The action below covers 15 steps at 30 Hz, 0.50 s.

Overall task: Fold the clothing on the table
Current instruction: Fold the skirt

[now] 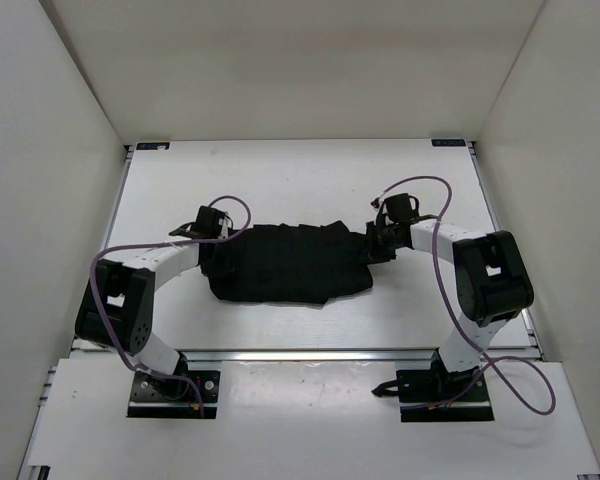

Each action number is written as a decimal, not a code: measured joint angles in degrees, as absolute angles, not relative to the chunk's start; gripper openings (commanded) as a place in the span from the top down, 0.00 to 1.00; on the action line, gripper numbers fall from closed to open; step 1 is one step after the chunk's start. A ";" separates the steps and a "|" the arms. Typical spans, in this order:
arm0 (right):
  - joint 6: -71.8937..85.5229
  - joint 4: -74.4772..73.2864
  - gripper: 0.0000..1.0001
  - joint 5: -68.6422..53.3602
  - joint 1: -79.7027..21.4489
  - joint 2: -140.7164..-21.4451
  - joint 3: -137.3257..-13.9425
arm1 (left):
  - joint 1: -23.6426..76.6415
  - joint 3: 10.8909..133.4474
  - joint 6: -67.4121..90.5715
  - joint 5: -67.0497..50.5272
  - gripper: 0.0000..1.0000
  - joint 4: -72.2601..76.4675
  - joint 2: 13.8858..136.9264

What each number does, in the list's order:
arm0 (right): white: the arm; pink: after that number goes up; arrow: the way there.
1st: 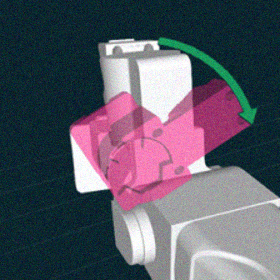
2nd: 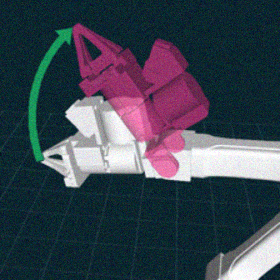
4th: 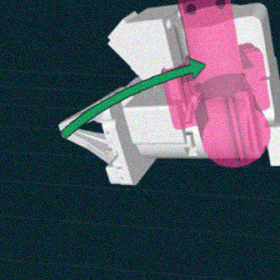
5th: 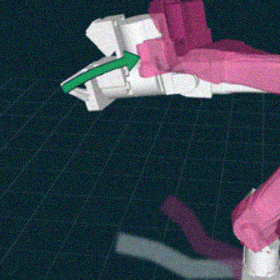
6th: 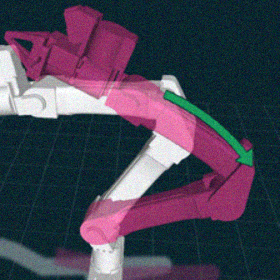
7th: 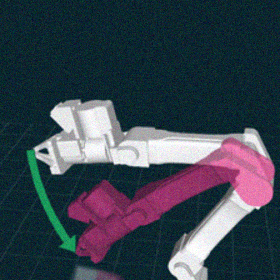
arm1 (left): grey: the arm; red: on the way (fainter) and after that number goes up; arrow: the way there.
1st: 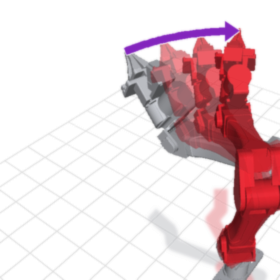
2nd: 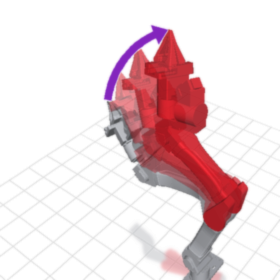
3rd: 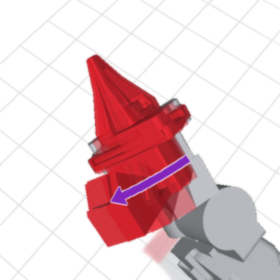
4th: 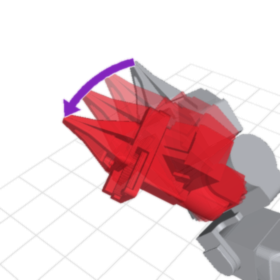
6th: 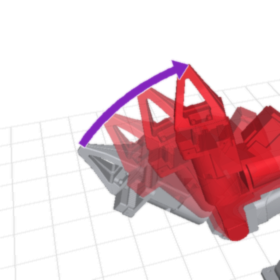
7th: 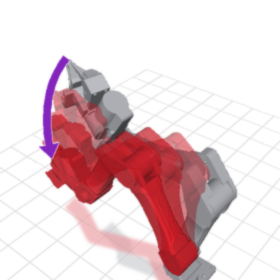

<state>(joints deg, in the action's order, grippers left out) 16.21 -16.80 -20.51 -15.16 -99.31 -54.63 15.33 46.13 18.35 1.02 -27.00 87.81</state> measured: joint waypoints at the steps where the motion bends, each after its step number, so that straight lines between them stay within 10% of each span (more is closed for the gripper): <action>1: 15.99 -17.17 1.00 -20.51 -14.44 -99.29 -54.70 | 15.77 46.65 18.52 0.71 1.00 -26.65 88.47; 15: 11.81 -30.76 1.00 -18.68 -12.47 -95.92 -78.67 | 28.69 58.08 24.05 -8.45 1.00 -18.11 101.71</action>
